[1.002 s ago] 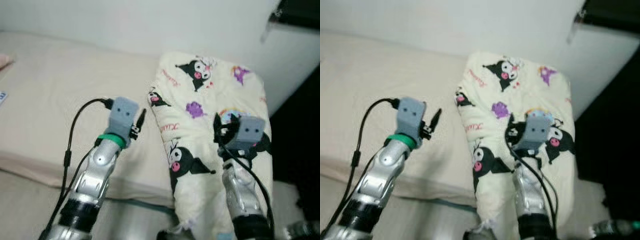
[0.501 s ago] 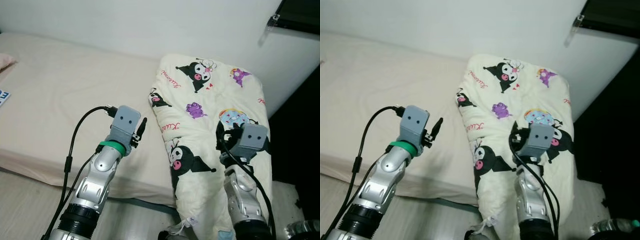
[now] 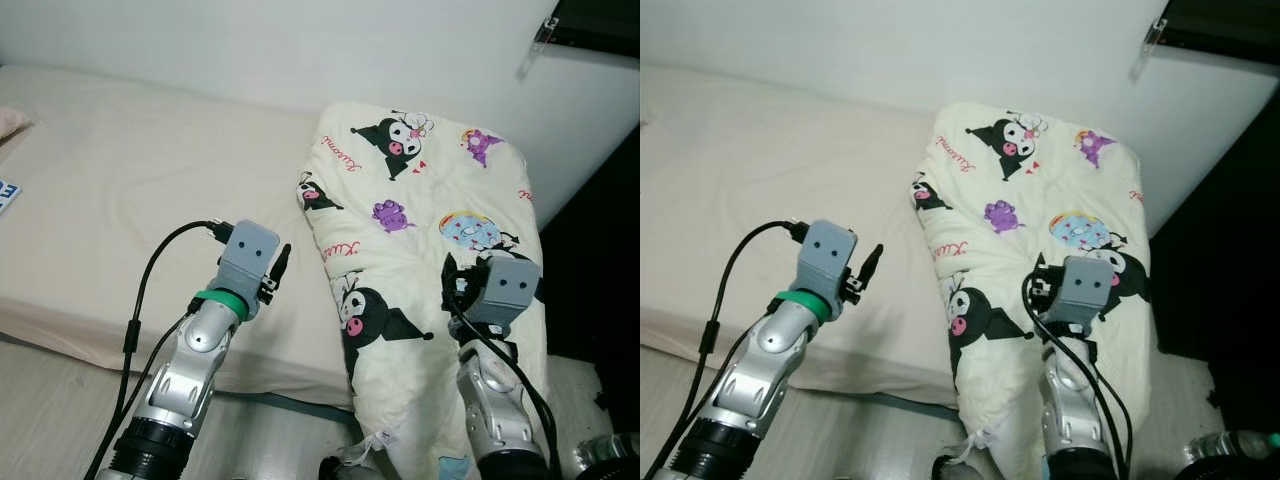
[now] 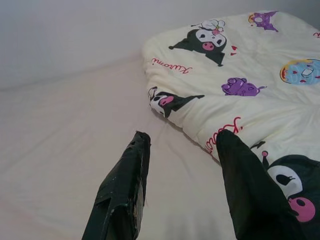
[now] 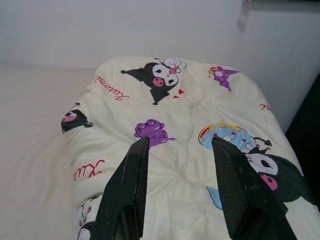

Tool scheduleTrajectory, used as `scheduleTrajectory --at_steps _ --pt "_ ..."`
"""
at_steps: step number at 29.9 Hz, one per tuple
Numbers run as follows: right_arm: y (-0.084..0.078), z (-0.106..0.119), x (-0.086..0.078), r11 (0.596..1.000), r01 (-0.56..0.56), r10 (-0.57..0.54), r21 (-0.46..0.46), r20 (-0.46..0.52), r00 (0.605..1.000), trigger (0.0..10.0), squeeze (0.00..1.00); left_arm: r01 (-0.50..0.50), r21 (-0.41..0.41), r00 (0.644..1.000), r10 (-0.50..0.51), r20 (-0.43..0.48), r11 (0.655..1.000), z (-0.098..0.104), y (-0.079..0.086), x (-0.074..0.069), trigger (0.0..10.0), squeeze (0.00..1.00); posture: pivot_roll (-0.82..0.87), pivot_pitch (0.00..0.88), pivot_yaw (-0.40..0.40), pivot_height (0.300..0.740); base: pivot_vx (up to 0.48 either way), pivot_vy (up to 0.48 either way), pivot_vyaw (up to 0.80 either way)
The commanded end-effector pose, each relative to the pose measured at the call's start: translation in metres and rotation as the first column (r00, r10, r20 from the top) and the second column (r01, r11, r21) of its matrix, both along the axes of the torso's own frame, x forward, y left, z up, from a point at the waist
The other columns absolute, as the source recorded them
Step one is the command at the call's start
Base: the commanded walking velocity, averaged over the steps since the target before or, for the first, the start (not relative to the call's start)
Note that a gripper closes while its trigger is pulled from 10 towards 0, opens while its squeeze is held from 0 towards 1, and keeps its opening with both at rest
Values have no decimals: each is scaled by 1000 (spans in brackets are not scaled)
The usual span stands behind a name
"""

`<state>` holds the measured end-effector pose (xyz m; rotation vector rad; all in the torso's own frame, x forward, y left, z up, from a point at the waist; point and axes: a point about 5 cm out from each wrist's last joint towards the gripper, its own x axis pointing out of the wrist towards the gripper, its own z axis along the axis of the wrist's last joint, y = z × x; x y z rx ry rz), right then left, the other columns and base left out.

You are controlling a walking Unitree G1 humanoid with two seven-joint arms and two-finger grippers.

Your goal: Clean up the room

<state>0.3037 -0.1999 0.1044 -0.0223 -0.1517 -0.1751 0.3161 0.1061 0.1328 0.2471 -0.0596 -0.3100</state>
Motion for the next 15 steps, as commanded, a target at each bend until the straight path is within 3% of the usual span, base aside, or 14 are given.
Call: scheduleTrajectory --at_steps 1,15 --pt "0 -3 -3 1000 6 -6 -6 -11 1000 10000 0 0 1 1000 0 -16 1000 -3 -1 -2 10000 0 -106 112 30 705 0 0 0" --pt "-1 -3 -4 1000 8 -8 -7 -13 1000 10000 0 -6 1 1000 6 -14 1000 -2 0 -1 10000 0 -108 113 30 650 0 0 0"
